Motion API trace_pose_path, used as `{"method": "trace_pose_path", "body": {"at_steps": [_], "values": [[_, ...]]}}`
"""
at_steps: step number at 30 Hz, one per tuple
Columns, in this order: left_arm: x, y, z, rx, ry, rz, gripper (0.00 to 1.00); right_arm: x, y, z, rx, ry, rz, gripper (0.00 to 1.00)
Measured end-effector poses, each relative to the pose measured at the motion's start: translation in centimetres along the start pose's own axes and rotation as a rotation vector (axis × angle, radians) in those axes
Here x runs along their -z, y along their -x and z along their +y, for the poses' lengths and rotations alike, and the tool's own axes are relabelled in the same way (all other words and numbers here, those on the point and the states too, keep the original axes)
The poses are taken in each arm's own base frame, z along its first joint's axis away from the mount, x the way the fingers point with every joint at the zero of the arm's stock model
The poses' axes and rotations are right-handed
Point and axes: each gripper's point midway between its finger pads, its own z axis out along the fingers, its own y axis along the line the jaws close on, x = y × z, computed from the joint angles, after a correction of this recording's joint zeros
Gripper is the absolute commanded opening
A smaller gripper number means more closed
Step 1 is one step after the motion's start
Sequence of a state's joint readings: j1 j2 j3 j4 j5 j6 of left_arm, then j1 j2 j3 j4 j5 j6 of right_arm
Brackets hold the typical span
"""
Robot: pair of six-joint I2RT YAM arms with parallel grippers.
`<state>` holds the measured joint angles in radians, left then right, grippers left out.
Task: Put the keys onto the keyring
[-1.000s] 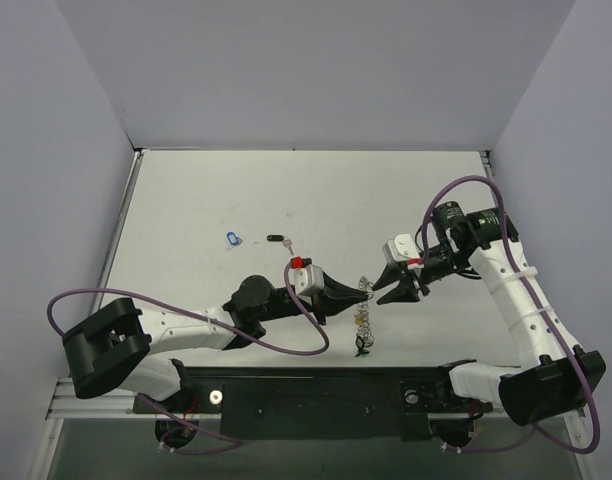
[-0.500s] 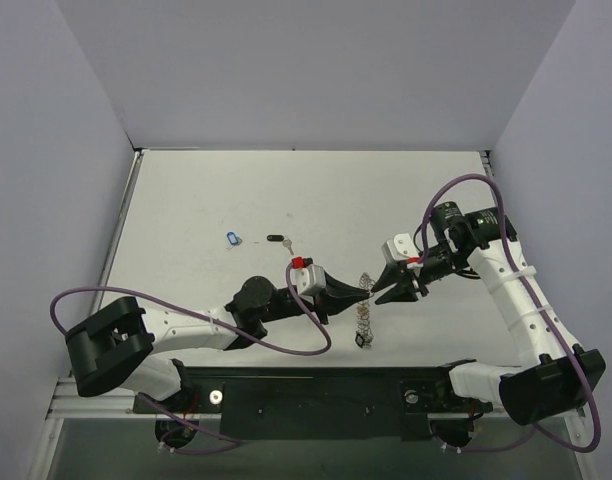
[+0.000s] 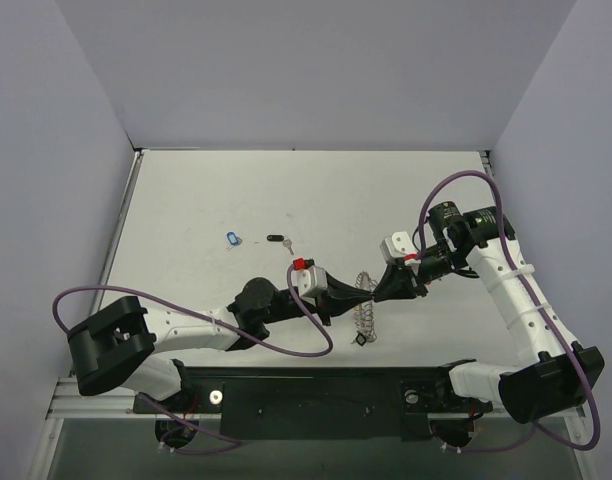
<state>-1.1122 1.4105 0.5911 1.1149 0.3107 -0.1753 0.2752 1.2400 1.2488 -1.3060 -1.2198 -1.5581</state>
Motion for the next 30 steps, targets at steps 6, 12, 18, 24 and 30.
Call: {"method": "trace_pose_path", "body": {"at_steps": [6,12,18,24,30], "values": [[0.0,0.0,0.0,0.000,-0.001,-0.002,0.00,0.0,0.0,0.0,-0.012,-0.001,0.002,0.00],[-0.1,-0.1,0.0,0.006,-0.002,-0.002,0.00,0.0,-0.1,0.0,-0.012,-0.001,0.008,0.06],[-0.1,-0.1,0.0,0.013,0.001,-0.003,0.00,0.1,-0.1,0.2,-0.026,-0.001,0.008,0.18],[-0.1,0.5,-0.4,0.011,-0.018,-0.024,0.00,0.4,0.3,0.6,-0.038,-0.023,0.006,0.43],[1.0,0.9,-2.2,-0.001,-0.107,-0.029,0.00,2.6,1.1,1.0,-0.086,-0.162,-0.003,0.67]]}}
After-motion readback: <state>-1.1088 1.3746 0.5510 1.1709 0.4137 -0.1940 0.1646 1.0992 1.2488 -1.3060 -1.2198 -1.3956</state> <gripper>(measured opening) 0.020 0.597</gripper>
